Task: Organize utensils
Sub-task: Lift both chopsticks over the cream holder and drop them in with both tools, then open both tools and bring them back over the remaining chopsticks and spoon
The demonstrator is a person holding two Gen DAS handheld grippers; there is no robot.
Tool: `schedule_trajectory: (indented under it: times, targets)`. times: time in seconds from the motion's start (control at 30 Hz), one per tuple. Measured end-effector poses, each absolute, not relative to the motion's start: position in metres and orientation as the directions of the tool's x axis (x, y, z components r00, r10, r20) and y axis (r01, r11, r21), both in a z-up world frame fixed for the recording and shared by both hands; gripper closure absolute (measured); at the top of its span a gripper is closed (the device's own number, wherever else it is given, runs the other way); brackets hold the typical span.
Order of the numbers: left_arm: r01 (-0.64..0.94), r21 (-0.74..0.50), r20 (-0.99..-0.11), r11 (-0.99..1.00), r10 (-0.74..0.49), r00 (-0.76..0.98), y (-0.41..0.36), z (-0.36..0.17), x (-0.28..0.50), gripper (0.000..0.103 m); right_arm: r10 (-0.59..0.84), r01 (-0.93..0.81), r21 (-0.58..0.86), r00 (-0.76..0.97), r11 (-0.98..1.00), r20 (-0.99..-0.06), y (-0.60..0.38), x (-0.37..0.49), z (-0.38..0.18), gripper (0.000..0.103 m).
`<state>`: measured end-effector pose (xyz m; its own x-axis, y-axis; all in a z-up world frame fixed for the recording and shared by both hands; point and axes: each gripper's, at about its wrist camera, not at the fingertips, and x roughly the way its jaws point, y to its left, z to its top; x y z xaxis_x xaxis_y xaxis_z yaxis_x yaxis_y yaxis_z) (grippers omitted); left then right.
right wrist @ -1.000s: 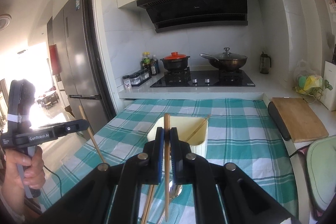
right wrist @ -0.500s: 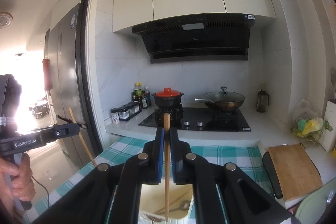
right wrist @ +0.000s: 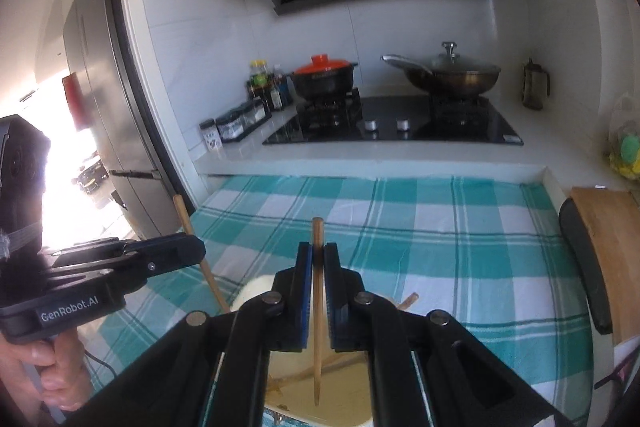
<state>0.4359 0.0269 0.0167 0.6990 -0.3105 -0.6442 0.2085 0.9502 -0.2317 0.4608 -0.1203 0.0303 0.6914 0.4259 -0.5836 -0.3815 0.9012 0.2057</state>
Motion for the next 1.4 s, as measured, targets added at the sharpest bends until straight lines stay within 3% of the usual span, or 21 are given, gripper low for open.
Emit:
schedule_trajectory:
  times: [0.13, 0.17, 0.2, 0.23, 0.27, 0.33, 0.5, 0.9, 1.07, 1.27, 1.4]
  targets:
    - [0.177, -0.205, -0.668, 0.963, -0.270, 0.693, 0.024, 0.004, 0.441, 0.092, 0.428, -0.358, 0.243, 0.651, 0.902, -0.627, -0.121, 0.474, 0.016, 0.092]
    - [0.173, -0.209, -0.669, 0.962, -0.270, 0.692, 0.026, 0.004, 0.441, 0.075, 0.434, -0.352, 0.260, 0.644, 0.899, -0.630, -0.122, 0.475, 0.016, 0.086]
    - [0.164, -0.213, -0.668, 0.963, -0.266, 0.695, 0.029, 0.005, 0.438, 0.054, 0.434, -0.340, 0.272, 0.648, 0.900, -0.626, -0.125, 0.474, 0.018, 0.065]
    - [0.150, -0.211, -0.661, 0.966, -0.254, 0.706, 0.033, 0.008, 0.433, 0.046, 0.430, -0.331, 0.275, 0.662, 0.903, -0.614, -0.127, 0.471, 0.022, 0.047]
    - [0.142, -0.205, -0.656, 0.968, -0.243, 0.714, 0.036, 0.011, 0.427, 0.039, 0.420, -0.325, 0.265, 0.680, 0.908, -0.601, -0.129, 0.465, 0.029, 0.045]
    - [0.145, -0.189, -0.650, 0.971, -0.234, 0.723, 0.042, 0.019, 0.412, 0.037, 0.403, -0.335, 0.228, 0.698, 0.914, -0.592, -0.129, 0.455, 0.040, 0.045]
    - [0.150, -0.099, -0.643, 0.984, -0.178, 0.745, 0.053, 0.026, 0.350, 0.015, 0.322, -0.344, 0.083, 0.727, 0.935, -0.607, -0.134, 0.408, 0.063, 0.045]
    - [0.094, -0.030, -0.705, 0.995, -0.087, 0.703, 0.057, -0.048, 0.193, 0.011, 0.215, -0.351, -0.086, 0.732, 0.932, -0.647, -0.163, 0.237, 0.010, 0.045]
    - [-0.005, -0.113, -0.725, 0.994, -0.078, 0.685, 0.059, -0.080, 0.159, 0.011, 0.172, -0.273, -0.060, 0.745, 0.960, -0.644, -0.168, 0.170, -0.039, 0.045]
    - [-0.028, -0.101, -0.743, 0.994, -0.057, 0.667, 0.051, -0.110, 0.139, 0.011, 0.117, -0.211, -0.065, 0.746, 0.975, -0.656, -0.169, 0.118, -0.092, 0.045]
    - [-0.025, -0.096, -0.752, 0.995, -0.056, 0.656, 0.047, -0.120, 0.137, 0.011, 0.120, -0.209, -0.066, 0.759, 0.976, -0.640, -0.169, 0.106, -0.098, 0.045]
